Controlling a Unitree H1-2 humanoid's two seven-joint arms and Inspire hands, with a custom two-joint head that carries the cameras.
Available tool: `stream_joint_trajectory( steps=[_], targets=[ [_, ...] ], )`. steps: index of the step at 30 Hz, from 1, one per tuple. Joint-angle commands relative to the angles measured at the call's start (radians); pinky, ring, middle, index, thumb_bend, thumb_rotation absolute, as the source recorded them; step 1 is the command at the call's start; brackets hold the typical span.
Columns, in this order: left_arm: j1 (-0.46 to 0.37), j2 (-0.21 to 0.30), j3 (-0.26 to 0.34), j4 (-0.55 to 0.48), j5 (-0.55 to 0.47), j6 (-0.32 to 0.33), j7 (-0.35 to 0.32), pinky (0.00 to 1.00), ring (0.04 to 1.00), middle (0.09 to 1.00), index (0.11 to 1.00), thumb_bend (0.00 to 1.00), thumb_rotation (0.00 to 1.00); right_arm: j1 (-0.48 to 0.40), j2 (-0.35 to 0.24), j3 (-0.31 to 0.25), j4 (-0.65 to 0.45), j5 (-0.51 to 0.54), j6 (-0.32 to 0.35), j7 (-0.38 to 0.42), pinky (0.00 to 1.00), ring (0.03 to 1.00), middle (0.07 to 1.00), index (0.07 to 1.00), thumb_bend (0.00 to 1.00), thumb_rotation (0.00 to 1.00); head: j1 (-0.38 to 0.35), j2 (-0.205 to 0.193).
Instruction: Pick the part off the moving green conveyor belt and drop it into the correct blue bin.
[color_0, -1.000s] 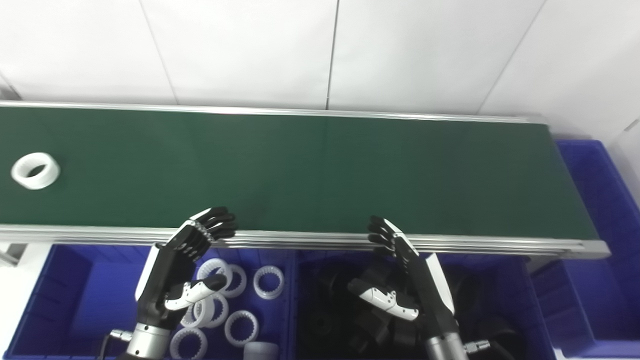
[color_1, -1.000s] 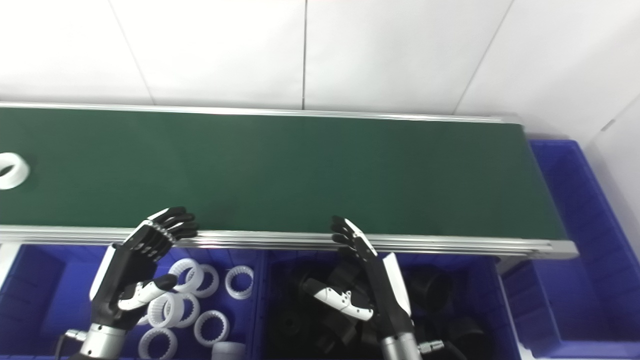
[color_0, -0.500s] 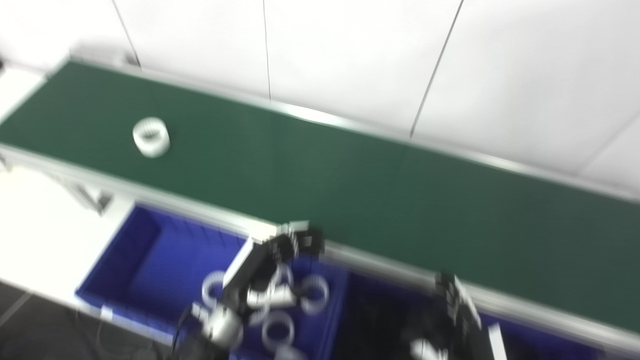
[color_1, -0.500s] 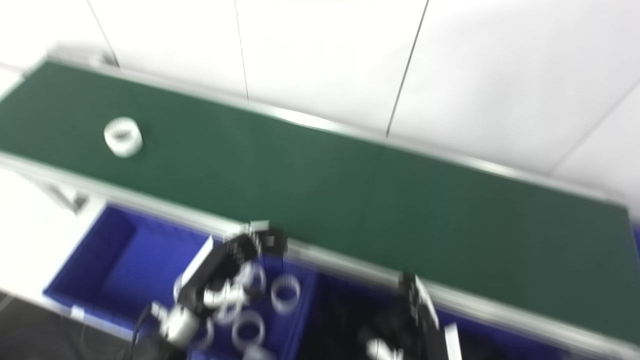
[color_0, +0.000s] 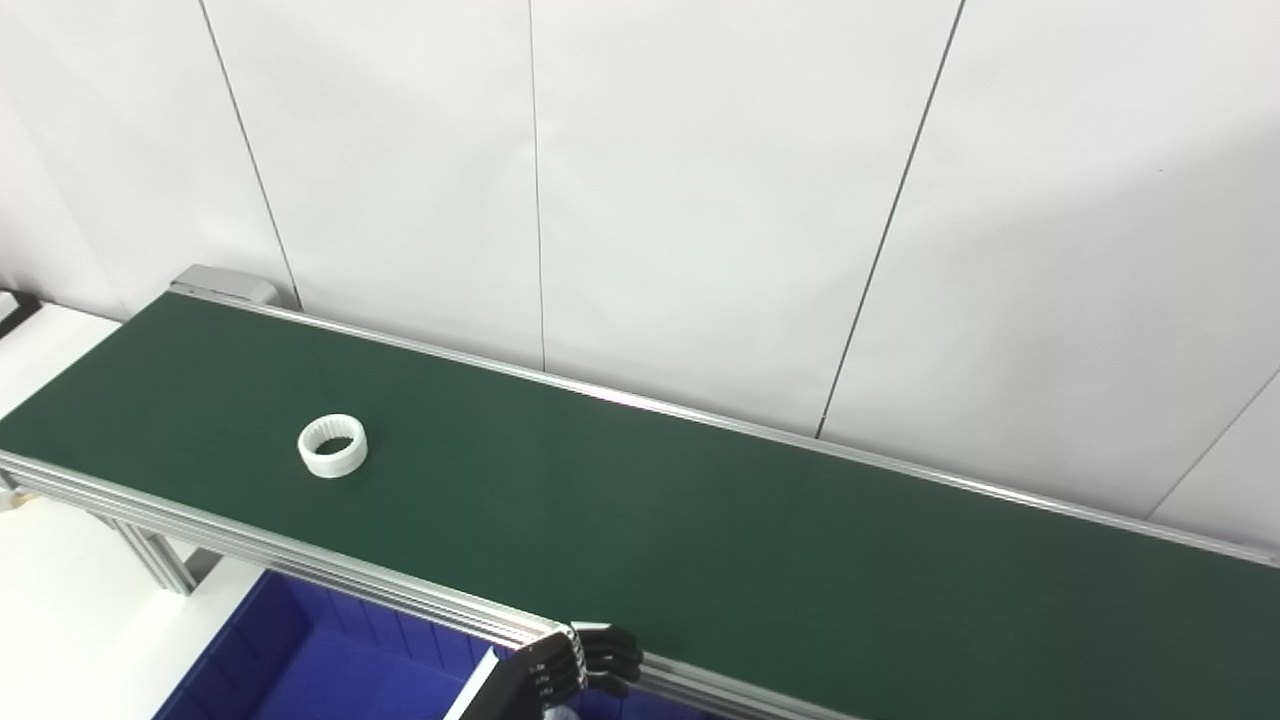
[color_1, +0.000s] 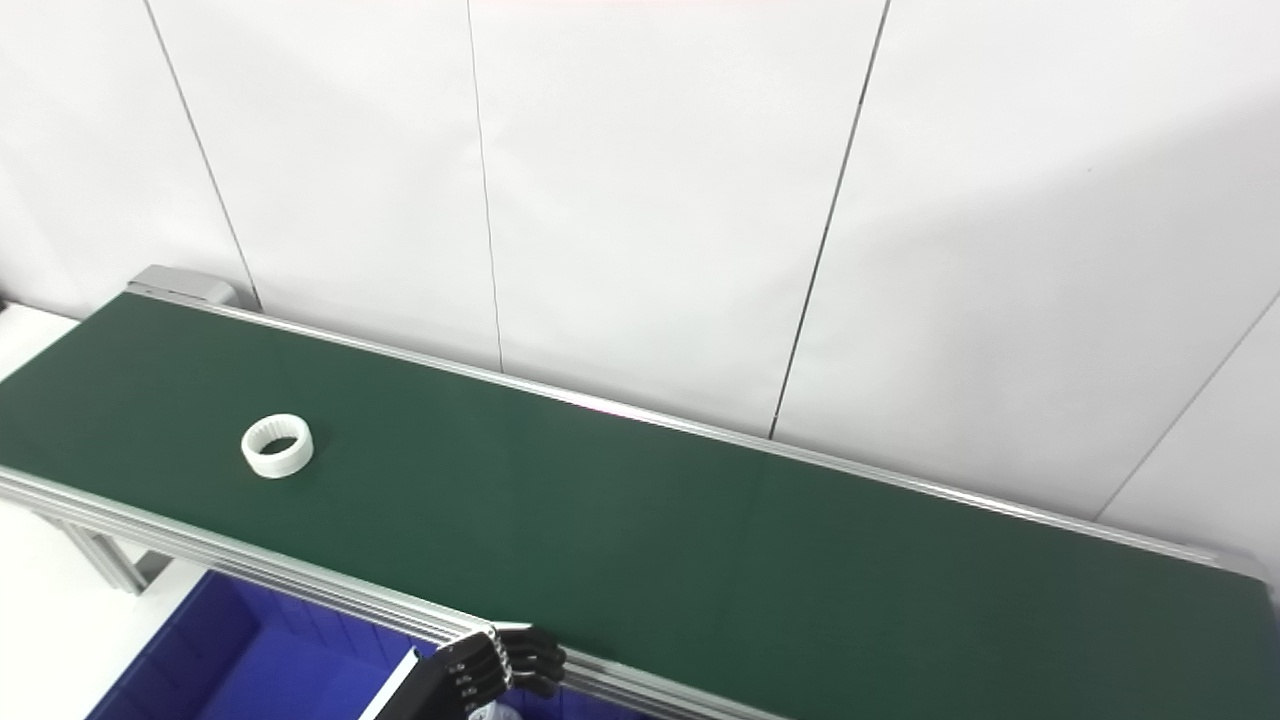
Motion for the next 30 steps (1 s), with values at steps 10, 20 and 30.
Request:
stream_joint_trajectory(
  steps=[10, 20, 30],
  targets=[
    [-0.019, -0.015, 0.002, -0.059, -0.009, -0.027, -0.004, 0.6, 0.667, 0.696, 0.69, 1.0, 0.45, -0.014, 0.01, -0.002, 0.008, -0.013, -0.091, -0.024, 0.6, 0.773, 0.825, 0.854, 0.66, 0.27, -0.012, 0.003],
    [-0.088, -0.018, -0.053, -0.202, 0.087, -0.027, 0.153, 0.63, 0.675, 0.705, 0.699, 0.93, 0.42, -0.01, 0.022, -0.002, 0.006, 0.042, -0.081, -0.004, 0.68, 0.796, 0.847, 0.873, 0.6, 0.14, -0.033, 0.011],
    [-0.229, 0.011, -0.085, -0.256, 0.244, -0.012, 0.346, 0.67, 0.727, 0.769, 0.743, 0.95, 0.48, -0.003, 0.02, -0.005, -0.023, 0.033, -0.069, -0.004, 0.67, 0.786, 0.842, 0.859, 0.63, 0.18, -0.049, 0.018]
  ],
)
